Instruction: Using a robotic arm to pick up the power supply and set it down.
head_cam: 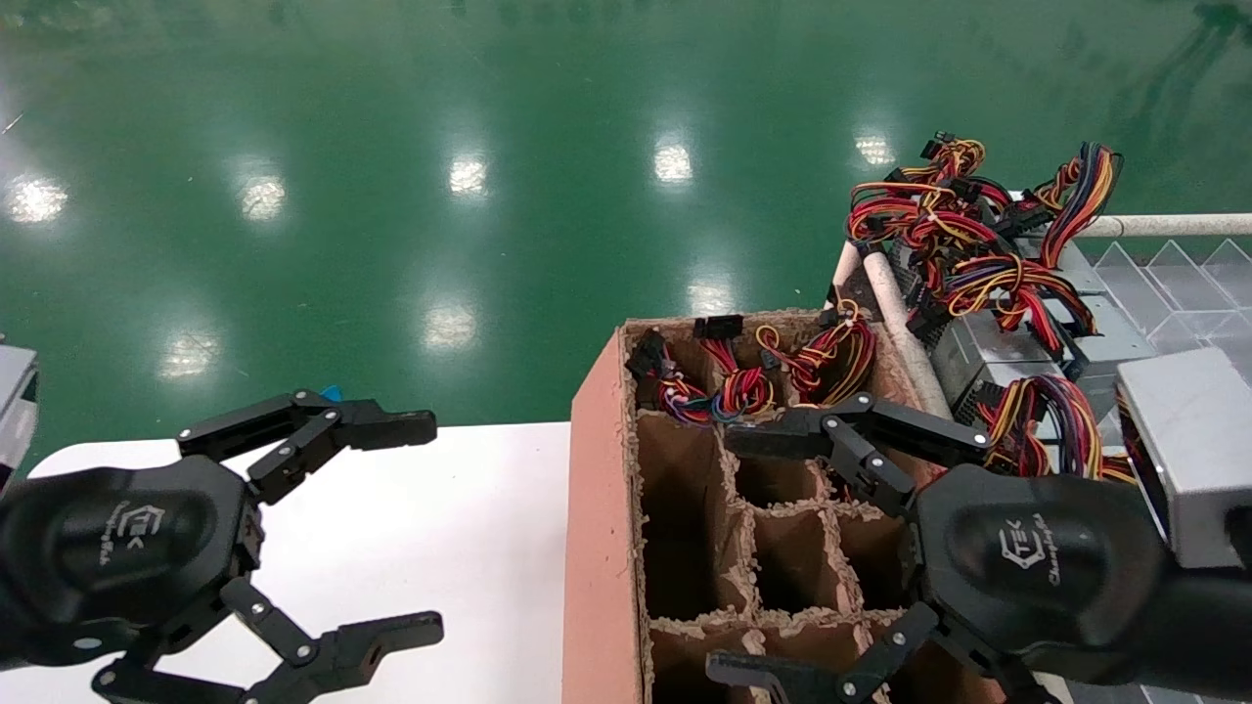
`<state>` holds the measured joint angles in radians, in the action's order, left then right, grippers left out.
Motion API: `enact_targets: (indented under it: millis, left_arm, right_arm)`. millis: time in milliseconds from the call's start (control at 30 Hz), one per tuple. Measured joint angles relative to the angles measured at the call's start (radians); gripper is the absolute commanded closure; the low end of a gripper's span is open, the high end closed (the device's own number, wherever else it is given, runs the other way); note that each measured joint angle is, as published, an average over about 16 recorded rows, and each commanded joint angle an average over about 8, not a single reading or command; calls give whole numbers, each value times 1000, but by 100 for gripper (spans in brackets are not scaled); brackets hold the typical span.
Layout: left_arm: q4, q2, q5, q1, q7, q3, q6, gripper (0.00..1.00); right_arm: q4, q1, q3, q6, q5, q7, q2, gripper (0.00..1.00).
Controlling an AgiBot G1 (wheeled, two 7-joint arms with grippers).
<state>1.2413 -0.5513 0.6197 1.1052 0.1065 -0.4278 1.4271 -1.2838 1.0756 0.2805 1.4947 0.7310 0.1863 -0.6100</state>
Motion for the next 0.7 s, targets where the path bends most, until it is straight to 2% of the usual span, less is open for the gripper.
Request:
enact_targets:
  millis: [700]
  left_arm:
    - [0, 0, 0, 0, 0, 0, 0, 0]
  right_arm:
    - [0, 0, 0, 0, 0, 0, 0, 0]
